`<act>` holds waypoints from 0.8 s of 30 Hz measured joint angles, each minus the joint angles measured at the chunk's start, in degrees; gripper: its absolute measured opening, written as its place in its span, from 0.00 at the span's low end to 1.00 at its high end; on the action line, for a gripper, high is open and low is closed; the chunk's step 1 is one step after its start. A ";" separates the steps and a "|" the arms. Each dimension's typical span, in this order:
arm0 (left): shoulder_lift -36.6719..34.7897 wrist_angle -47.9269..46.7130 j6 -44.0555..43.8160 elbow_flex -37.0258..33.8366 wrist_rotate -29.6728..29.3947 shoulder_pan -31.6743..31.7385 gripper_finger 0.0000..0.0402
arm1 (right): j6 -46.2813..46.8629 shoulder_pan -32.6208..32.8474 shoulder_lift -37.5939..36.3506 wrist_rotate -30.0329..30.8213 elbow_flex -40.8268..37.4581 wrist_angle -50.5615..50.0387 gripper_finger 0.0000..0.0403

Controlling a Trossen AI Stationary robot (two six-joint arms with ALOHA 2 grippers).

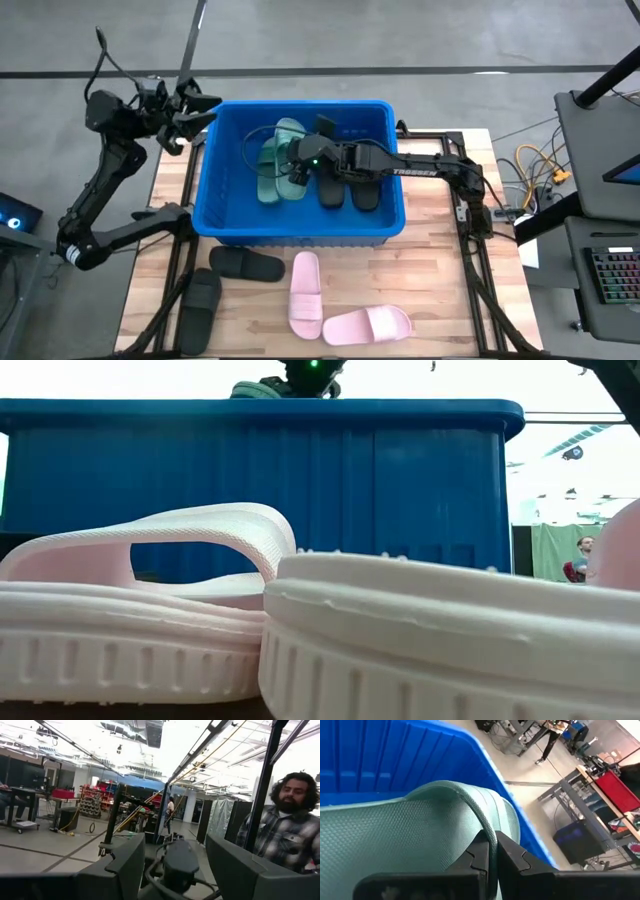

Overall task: Pick and place slides into bin
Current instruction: Put the green slide into the blue bin

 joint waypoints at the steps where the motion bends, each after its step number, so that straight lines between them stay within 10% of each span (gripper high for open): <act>1: 0.00 -0.02 -0.02 0.00 0.00 0.00 0.48 | 0.00 0.01 0.00 0.09 -1.08 1.36 0.02; 24: -1.68 -4.63 -0.44 -0.09 -1.04 0.00 0.48 | -10.90 -3.54 0.00 -4.19 -21.18 26.20 0.02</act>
